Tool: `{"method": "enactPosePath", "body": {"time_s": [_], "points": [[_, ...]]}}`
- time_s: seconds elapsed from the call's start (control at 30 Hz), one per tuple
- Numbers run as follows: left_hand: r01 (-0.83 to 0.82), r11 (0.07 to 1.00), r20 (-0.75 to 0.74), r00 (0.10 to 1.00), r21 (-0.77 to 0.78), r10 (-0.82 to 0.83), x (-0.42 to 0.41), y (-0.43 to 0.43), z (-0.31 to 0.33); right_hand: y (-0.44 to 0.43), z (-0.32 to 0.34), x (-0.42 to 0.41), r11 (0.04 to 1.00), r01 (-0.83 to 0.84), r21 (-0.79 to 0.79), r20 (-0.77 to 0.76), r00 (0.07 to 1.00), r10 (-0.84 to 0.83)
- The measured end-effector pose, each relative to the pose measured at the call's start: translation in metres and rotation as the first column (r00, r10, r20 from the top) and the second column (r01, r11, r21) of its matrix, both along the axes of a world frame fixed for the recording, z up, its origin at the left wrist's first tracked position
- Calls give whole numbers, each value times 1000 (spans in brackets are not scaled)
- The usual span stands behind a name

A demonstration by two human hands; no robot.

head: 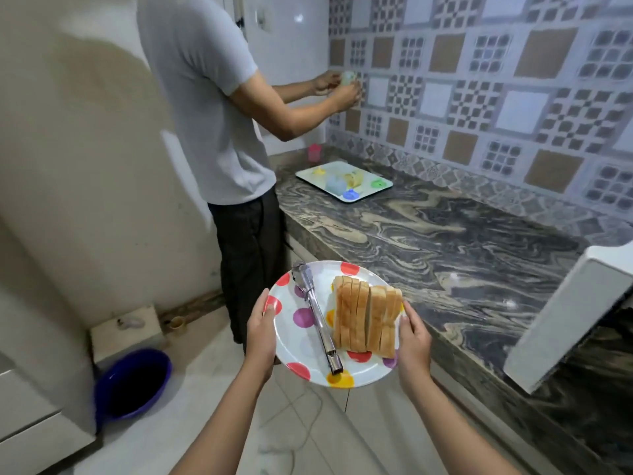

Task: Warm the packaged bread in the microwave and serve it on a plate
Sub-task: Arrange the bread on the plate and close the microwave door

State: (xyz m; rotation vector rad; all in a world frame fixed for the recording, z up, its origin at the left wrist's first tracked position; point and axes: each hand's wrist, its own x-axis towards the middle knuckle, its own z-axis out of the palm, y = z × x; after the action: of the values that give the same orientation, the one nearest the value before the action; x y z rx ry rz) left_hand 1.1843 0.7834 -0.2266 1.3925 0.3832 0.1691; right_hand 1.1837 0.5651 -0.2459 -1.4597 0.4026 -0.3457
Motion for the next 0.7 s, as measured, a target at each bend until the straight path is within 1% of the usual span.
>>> {"method": "enactPosePath", "body": {"time_s": [0.17,0.23,0.33,0.43,0.57,0.7], "points": [[37,999,19,999,19,-37,89,-32,9,-33,1,83,999,27,24,-20,999,-27],[72,997,36,997,24,-73,122,-49,11,-48,3,108,997,70,14,-26,997,-70],[126,992,25,992,28,-127,171,-74,11,-71,4,139,990,140,-27,-38,989,-141],[188,982,17,982,19,-189,220,-101,6,-92,5,166,974,222,-31,-52,973,-224],[332,939,-14,943,94,-332,291,-146,-6,-126,-6,203,923,377,-74,-86,920,-382],[477,867,-75,879,147,-471,347,-189,-16,-155,-17,227,860,508,-57,-113,852,-511]]}}
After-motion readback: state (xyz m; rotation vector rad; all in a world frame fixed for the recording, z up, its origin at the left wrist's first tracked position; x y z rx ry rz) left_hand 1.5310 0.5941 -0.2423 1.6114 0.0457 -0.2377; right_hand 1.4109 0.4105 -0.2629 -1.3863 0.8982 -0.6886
